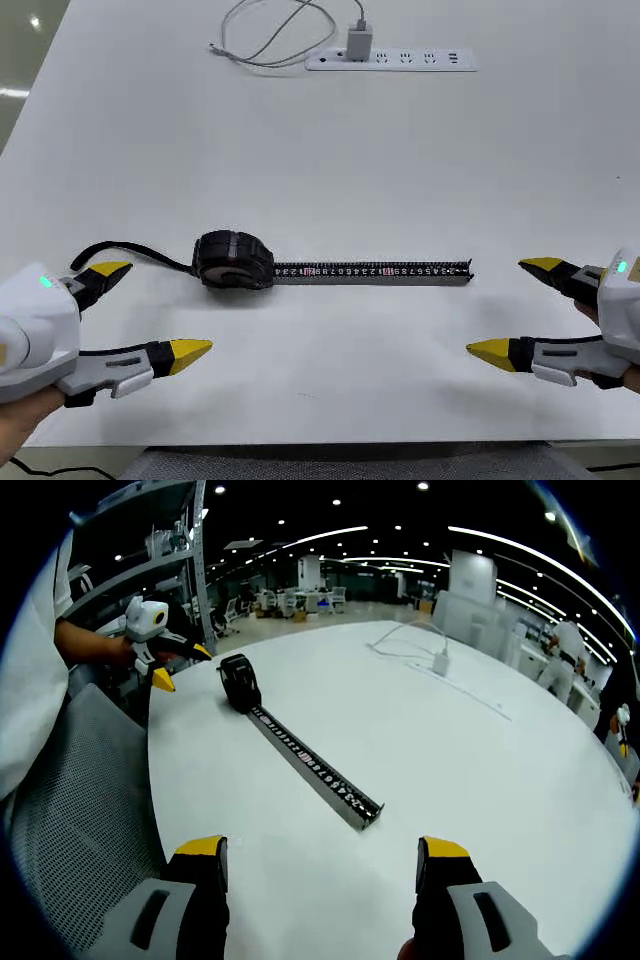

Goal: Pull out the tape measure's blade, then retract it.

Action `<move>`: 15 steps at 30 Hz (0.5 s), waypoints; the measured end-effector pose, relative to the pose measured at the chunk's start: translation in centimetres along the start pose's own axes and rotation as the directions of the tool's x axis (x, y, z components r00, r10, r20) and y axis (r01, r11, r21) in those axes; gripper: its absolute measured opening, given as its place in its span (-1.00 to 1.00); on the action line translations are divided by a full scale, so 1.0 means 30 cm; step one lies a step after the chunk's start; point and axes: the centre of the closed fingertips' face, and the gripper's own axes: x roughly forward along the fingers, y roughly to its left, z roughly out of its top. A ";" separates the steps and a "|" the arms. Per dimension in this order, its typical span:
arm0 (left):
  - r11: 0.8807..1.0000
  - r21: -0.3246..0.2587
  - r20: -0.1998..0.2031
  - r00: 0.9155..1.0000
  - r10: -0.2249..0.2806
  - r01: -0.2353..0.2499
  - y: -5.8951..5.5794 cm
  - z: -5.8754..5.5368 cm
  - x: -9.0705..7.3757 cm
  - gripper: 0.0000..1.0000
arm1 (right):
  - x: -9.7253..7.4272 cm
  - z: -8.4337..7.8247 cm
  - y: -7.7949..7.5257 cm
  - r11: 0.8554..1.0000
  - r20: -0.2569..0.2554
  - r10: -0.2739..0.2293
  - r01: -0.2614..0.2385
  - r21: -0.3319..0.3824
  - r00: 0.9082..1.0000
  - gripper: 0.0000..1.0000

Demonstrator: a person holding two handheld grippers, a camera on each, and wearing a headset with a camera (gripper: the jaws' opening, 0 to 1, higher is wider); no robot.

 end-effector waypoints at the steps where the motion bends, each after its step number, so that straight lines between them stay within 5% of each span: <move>1: 1.000 0.000 0.003 1.000 0.004 -0.004 -0.003 -0.004 -0.005 0.61 | -0.003 -0.004 0.004 1.000 -0.001 0.000 0.000 0.003 1.000 0.52; 15: 0.999 -0.032 -0.011 1.000 0.004 -0.004 -0.045 -0.066 -0.055 0.78 | -0.051 -0.055 0.048 1.000 -0.004 -0.006 0.006 0.028 1.000 0.67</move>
